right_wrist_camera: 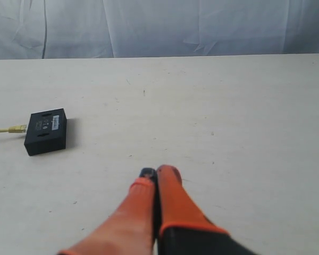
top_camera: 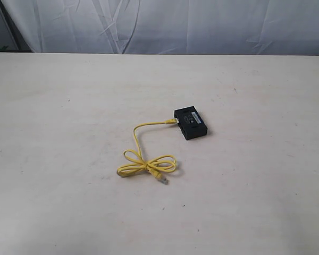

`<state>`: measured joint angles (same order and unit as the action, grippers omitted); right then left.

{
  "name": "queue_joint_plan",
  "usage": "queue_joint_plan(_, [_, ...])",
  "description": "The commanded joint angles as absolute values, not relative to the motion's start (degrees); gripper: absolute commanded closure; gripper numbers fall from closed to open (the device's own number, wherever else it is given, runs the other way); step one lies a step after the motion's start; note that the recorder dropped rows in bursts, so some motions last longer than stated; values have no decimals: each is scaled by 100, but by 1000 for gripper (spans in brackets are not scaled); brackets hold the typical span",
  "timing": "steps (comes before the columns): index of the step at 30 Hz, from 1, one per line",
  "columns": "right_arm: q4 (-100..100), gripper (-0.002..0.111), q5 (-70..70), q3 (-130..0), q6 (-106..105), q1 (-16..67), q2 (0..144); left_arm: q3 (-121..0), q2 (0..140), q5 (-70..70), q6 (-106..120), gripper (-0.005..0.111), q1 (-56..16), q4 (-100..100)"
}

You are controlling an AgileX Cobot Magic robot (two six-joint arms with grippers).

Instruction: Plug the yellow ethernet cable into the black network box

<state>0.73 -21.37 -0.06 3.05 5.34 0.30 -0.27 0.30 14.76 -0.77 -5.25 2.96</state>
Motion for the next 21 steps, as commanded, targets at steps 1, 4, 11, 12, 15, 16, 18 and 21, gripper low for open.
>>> queue_joint_plan(1, [75,109,-2072,0,278,537,0,0,0,1389,-106,107,-523,267])
queue_joint_plan(4, [48,109,-2094,0,278,537,0,0,0,1389,-106,107,-523,267])
queue_joint_plan(11, [74,109,-2094,0,278,537,0,0,0,1314,-106,107,-523,267])
queue_joint_plan(12, [74,109,-2094,0,278,537,0,0,0,1314,-106,107,-523,267])
queue_joint_plan(15, [74,109,-2094,0,278,537,0,0,0,1314,-106,107,-523,267])
queue_joint_plan(16, [74,109,-2094,0,278,537,0,0,0,1314,-106,107,-523,267])
queue_joint_plan(18, [74,109,-2094,0,278,537,0,0,0,1314,-106,107,-523,267])
queue_joint_plan(21, [74,109,-2094,0,278,537,0,0,0,1314,-106,107,-523,267])
